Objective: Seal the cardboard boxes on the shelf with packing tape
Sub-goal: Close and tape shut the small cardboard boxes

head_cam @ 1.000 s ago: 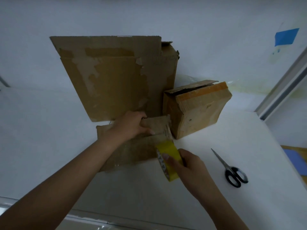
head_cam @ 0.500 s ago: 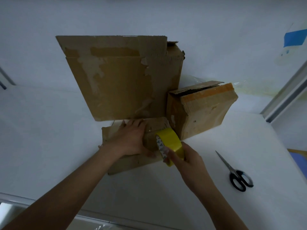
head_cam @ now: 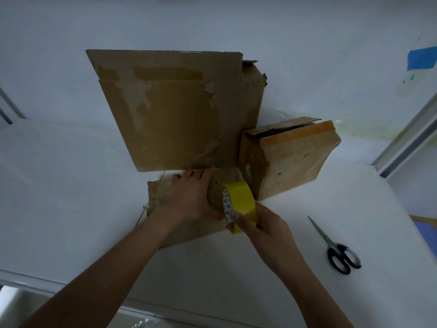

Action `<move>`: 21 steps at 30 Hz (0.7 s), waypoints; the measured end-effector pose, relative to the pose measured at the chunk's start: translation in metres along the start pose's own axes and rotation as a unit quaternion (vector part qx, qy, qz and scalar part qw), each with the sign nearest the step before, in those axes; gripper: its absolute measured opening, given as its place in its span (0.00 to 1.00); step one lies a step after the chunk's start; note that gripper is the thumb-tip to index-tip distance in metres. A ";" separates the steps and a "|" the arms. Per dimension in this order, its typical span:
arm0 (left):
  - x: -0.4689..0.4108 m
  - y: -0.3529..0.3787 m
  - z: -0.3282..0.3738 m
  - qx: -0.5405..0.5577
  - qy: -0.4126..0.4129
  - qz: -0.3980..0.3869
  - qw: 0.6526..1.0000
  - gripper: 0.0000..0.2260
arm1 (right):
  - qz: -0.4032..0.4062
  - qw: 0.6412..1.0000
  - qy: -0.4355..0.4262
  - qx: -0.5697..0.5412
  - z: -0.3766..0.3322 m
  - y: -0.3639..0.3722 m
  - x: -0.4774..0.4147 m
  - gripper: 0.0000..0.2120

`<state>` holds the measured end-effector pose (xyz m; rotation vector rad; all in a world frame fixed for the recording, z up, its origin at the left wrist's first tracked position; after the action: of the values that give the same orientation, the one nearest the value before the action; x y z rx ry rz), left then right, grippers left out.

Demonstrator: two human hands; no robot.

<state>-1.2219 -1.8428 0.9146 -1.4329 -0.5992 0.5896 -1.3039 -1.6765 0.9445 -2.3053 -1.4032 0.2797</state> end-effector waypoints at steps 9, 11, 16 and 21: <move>-0.004 0.001 0.002 -0.003 0.005 -0.004 1.000 0.56 | -0.027 0.991 0.044 0.122 0.004 -0.005 0.016 0.15; -0.004 0.003 0.002 -0.005 0.008 -0.003 1.000 0.55 | -0.031 0.990 0.045 0.134 0.000 -0.003 0.016 0.16; -0.005 0.003 -0.002 0.003 -0.002 -0.028 1.000 0.56 | -0.068 0.984 0.108 0.122 0.008 -0.001 0.022 0.19; -0.005 0.003 0.002 0.015 0.006 -0.038 0.999 0.56 | -0.074 0.981 0.167 0.063 0.028 -0.002 0.035 0.23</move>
<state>-1.2266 -1.8446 0.9113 -1.3777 -0.6306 0.5280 -1.3003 -1.6379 0.9222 -2.0195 -1.3348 -0.0608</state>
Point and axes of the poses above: each hand's wrist, its own x-axis away from the middle knuckle, its own y-axis out of the palm, z = x × y, the point moved 10 cm from there along -x, towards the middle knuckle
